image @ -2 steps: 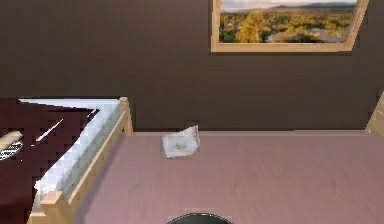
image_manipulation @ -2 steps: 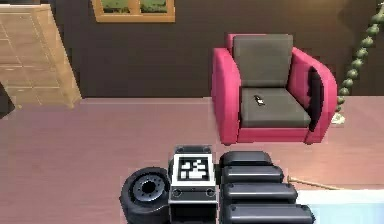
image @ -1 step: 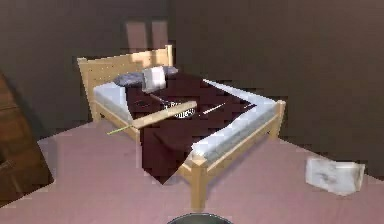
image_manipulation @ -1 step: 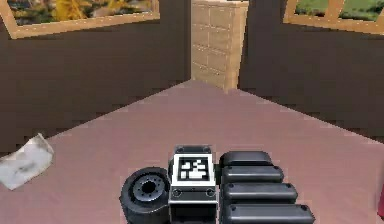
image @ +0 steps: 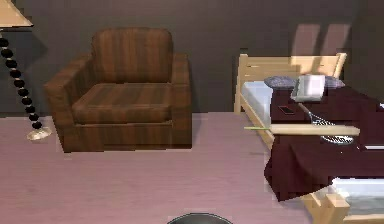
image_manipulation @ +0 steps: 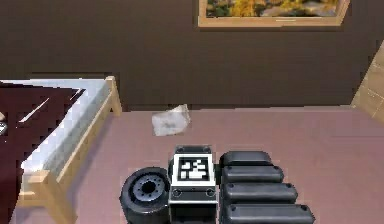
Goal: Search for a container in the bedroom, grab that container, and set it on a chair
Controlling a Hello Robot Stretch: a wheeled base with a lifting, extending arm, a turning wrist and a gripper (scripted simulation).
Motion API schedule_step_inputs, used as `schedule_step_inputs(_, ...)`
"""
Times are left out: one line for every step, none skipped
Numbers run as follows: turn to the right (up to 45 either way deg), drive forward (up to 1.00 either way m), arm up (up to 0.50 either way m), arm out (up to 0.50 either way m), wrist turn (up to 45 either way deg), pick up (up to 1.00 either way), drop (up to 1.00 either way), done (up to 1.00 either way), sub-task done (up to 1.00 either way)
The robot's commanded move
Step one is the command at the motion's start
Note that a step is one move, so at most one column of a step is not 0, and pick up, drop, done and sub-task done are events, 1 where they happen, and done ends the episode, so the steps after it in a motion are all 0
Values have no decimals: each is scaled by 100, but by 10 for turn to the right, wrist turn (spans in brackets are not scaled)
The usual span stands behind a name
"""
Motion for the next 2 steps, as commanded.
schedule_step_inputs(0, 55, 0, 0, 0, 0, 0, 0, 0)
schedule_step_inputs(-450, 0, 0, 0, 0, 0, 0, 0, 0)
